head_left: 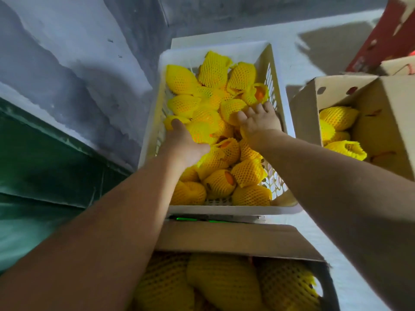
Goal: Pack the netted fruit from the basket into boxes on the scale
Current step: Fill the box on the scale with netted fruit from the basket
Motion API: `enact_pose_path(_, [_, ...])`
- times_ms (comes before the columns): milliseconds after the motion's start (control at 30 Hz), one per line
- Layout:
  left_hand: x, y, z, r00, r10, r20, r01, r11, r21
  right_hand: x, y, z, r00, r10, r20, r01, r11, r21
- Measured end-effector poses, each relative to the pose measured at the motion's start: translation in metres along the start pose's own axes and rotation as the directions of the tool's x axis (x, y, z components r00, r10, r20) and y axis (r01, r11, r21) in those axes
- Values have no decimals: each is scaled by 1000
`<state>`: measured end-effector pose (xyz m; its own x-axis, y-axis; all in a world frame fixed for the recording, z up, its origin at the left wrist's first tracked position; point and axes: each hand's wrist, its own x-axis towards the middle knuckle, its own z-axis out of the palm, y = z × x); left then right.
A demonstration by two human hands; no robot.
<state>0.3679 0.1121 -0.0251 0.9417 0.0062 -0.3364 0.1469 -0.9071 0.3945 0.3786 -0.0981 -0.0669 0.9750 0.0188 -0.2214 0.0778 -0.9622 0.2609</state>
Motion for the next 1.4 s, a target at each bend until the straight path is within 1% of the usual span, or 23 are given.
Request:
enact_pose_path(67, [-16,0,-25,999,-50,-14,43,942,-334,-14,-4,-6,998,22,-55,-17,995,101])
enact_pose_path(133, [-43,-4,-50,998,-66,26,67,778,-625,-34,-8,-18,994,54,-100,-28,970,242])
enact_pose_path(200, [-76,-11,-67,998,-37,60,70,629,-775,-61,-9,-37,993,72,-91,-24,896,444])
enact_pose_path(300, [-127,-33,-78,1000,-1,-23,-19,499,-866,-112,-14,-75,981,35,-189,120,656,745])
enact_pose_path(400, [-183,-68,-83,989,-13,-144,-129,382,-915,-177,-26,-111,954,8,-301,249,542,803])
enact_pose_path(467, [-214,-97,-86,991,5,-136,-130,328,-936,-225,-39,-126,949,51,-310,265,398,878])
enact_pose_path(500, [-225,-112,-88,992,12,-122,-119,328,-937,-250,-49,-132,944,60,-324,287,337,897])
enact_pose_path(567, [-243,-135,-96,994,9,-109,-105,378,-920,-295,-72,-138,917,82,-391,355,282,891])
enact_pose_path(633, [-258,-150,-106,994,30,-101,-104,419,-902,-337,-98,-134,887,184,-423,383,216,898])
enact_pose_path(667, [-264,-155,-111,994,56,-95,-110,412,-905,-355,-113,-131,880,256,-401,383,118,916])
enact_pose_path(767, [-288,-167,-119,983,171,-72,-140,429,-892,-393,-155,-121,895,414,-165,351,-427,833])
enact_pose_path(800, [-298,-169,-119,975,215,-63,-157,453,-878,-403,-164,-119,888,449,-96,343,-510,789])
enact_pose_path(833, [-308,-167,-117,963,266,-50,-178,484,-857,-415,-172,-119,867,496,-44,342,-530,776])
enact_pose_path(900, [-325,-155,-110,917,397,-27,-272,576,-771,-437,-182,-123,809,588,8,352,-495,795])
enact_pose_path(933, [-330,-147,-106,889,458,-3,-341,658,-671,-447,-188,-124,788,615,20,350,-475,807])
enact_pose_path(1000, [-342,-130,-105,861,506,60,-459,822,-337,-468,-201,-123,762,645,58,327,-460,825])
enact_pose_path(1067, [-354,-125,-111,841,540,34,-534,839,-101,-486,-214,-123,737,669,97,304,-457,836])
enact_pose_path(1100, [-359,-128,-116,820,573,12,-570,817,-91,-494,-220,-125,734,671,106,292,-452,843])
enact_pose_path(1167, [-370,-144,-125,753,658,22,-632,732,-253,-506,-231,-127,737,667,107,282,-447,849])
enact_pose_path(1233, [-383,-168,-130,672,731,120,-615,641,-460,-514,-245,-133,748,655,107,289,-467,836])
enact_pose_path(1300, [-397,-191,-131,590,777,222,-572,595,-565,-517,-261,-141,775,626,93,294,-486,823])
enact_pose_path(1333, [-402,-200,-131,573,786,231,-550,578,-603,-517,-267,-146,787,611,79,293,-485,824])
enact_pose_path(1400, [-409,-215,-131,600,778,185,-493,542,-681,-517,-280,-153,802,596,48,295,-464,835])
